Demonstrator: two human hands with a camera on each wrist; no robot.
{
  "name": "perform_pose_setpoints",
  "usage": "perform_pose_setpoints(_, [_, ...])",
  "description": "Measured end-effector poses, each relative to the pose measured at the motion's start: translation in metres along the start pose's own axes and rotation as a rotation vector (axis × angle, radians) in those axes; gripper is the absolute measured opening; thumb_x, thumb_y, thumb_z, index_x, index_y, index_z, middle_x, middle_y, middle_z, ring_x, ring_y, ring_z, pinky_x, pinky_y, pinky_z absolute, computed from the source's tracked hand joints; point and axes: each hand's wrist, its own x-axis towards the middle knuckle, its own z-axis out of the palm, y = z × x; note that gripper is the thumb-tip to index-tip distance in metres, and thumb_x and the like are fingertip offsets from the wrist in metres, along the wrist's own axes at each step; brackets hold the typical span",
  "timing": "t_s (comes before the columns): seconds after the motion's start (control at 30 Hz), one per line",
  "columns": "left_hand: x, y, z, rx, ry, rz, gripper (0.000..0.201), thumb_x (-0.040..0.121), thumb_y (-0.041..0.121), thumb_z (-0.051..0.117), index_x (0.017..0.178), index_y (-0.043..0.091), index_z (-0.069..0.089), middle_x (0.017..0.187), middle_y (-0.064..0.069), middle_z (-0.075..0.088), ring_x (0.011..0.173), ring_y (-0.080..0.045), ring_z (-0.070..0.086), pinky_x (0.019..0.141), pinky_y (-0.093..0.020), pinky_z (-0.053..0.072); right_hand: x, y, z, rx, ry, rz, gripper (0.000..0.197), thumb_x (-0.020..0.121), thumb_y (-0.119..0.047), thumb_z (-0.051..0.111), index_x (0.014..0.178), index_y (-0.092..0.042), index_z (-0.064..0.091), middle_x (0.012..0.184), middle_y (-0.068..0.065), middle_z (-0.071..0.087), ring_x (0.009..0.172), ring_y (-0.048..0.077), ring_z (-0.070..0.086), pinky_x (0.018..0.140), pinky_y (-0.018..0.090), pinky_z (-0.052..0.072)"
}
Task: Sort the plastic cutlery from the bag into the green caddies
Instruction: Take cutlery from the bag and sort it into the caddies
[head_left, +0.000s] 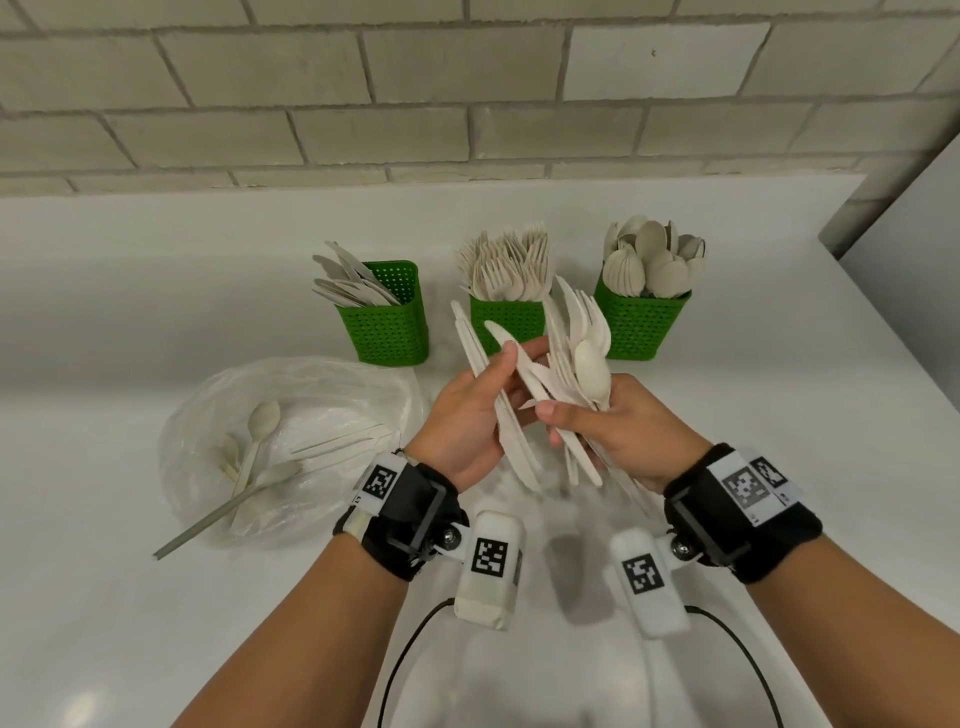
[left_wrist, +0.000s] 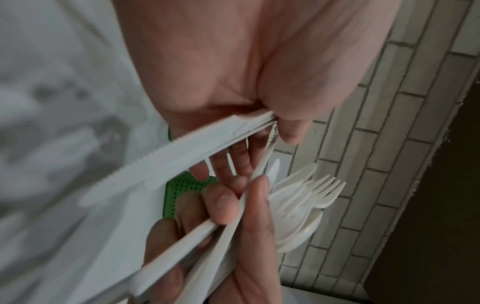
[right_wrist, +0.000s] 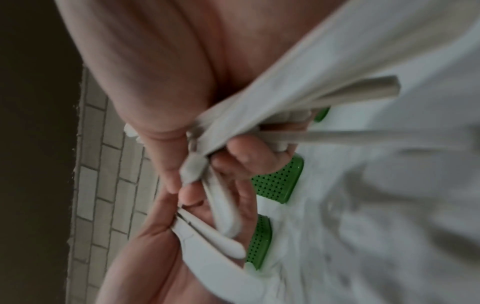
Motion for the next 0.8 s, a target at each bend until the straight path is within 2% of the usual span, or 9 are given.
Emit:
perform_pose_setpoints(0.1, [0.002,0.002,-0.001,-0.030,0.017,0.014,0.046,0.104,0.034,0.034,0.133,0.003,0.052,0.130,-0.019,0.061,0.118,-0.031,0.059,0.095,-0.040,0.051,0.000,0.006,-0.001,0.005,-0.020,-0.019,0.029,0.093,-0.011,0.061,0.065,-0.008,0.067,0.065,0.003,0.065,0.071,0.018,0.060,0.074,0.032,0.048])
perform_pose_setpoints(0.23, [0.004,0.004,0.000,-0.079,0.025,0.034,0.051,0.102,0.040,0.033,0.138,0.008,0.047,0.133,-0.013,0.060,0.125,-0.028,0.055,0.109,-0.044,0.041,0.000,0.015,0.004,0.013,0.006,0.016,0.033,0.089,-0.013,0.066,0.059,-0.003,0.055,0.048,0.002,0.051,0.051,0.019,0.047,0.059,0.032,0.042])
perform_pose_setpoints(0.4, [0.005,0.007,0.002,-0.229,0.009,0.051,0.059,0.090,0.045,0.043,0.136,0.008,0.047,0.131,-0.012,0.061,0.121,-0.027,0.057,0.098,-0.045,0.049,-0.005,0.010,0.012,0.044,0.032,-0.010,0.026,0.074,-0.029,0.076,0.051,-0.029,0.064,0.047,-0.005,0.049,0.047,0.014,0.041,0.049,0.024,0.037])
perform_pose_setpoints(0.47, [0.005,0.004,0.001,-0.236,0.006,0.047,0.062,0.091,0.046,0.044,0.140,0.008,0.045,0.138,-0.015,0.055,0.128,-0.029,0.052,0.098,-0.045,0.050,-0.007,0.010,0.017,0.040,0.026,-0.017,0.017,0.072,-0.026,0.080,0.061,-0.023,0.068,0.052,-0.001,0.051,0.048,0.011,0.043,0.048,0.022,0.038])
perform_pose_setpoints(0.57, [0.006,-0.001,-0.002,-0.187,-0.021,0.056,0.059,0.096,0.045,0.040,0.141,0.006,0.046,0.139,-0.019,0.053,0.131,-0.032,0.049,0.106,-0.047,0.043,-0.006,0.018,0.020,0.011,0.080,-0.039,0.039,0.084,-0.022,0.075,0.064,0.006,0.055,0.049,0.008,0.046,0.046,0.016,0.043,0.051,0.026,0.038])
perform_pose_setpoints(0.63, [0.007,-0.004,-0.006,-0.078,0.022,0.058,0.055,0.098,0.045,0.039,0.134,0.008,0.054,0.130,-0.018,0.061,0.121,-0.030,0.057,0.105,-0.048,0.043,-0.005,0.018,0.018,0.014,0.107,-0.051,0.042,0.087,-0.020,0.072,0.059,0.004,0.053,0.045,0.006,0.043,0.044,0.016,0.041,0.051,0.026,0.037])
perform_pose_setpoints(0.7, [0.008,-0.004,-0.012,0.086,0.119,0.090,0.048,0.100,0.046,0.037,0.118,0.012,0.066,0.095,-0.010,0.070,0.086,-0.023,0.065,0.083,-0.044,0.052,-0.004,0.017,0.013,0.052,0.105,-0.036,0.029,0.084,-0.021,0.075,0.061,-0.010,0.062,0.047,0.002,0.045,0.044,0.015,0.039,0.050,0.026,0.035])
perform_pose_setpoints(0.73, [0.008,-0.003,-0.015,0.178,0.170,0.114,0.048,0.102,0.046,0.034,0.109,0.013,0.068,0.073,-0.004,0.061,0.065,-0.016,0.058,0.065,-0.037,0.049,-0.004,0.016,0.010,0.067,0.099,-0.028,0.025,0.081,-0.024,0.076,0.065,-0.010,0.063,0.049,0.004,0.044,0.045,0.015,0.038,0.049,0.026,0.034])
perform_pose_setpoints(0.8, [0.008,-0.001,-0.021,0.298,0.239,0.147,0.051,0.103,0.049,0.029,0.098,0.015,0.067,0.057,0.002,0.037,0.048,-0.011,0.037,0.049,-0.028,0.034,-0.004,0.017,0.004,0.065,0.080,-0.024,0.038,0.074,-0.033,0.078,0.072,0.001,0.059,0.053,0.010,0.042,0.046,0.017,0.037,0.050,0.027,0.033])
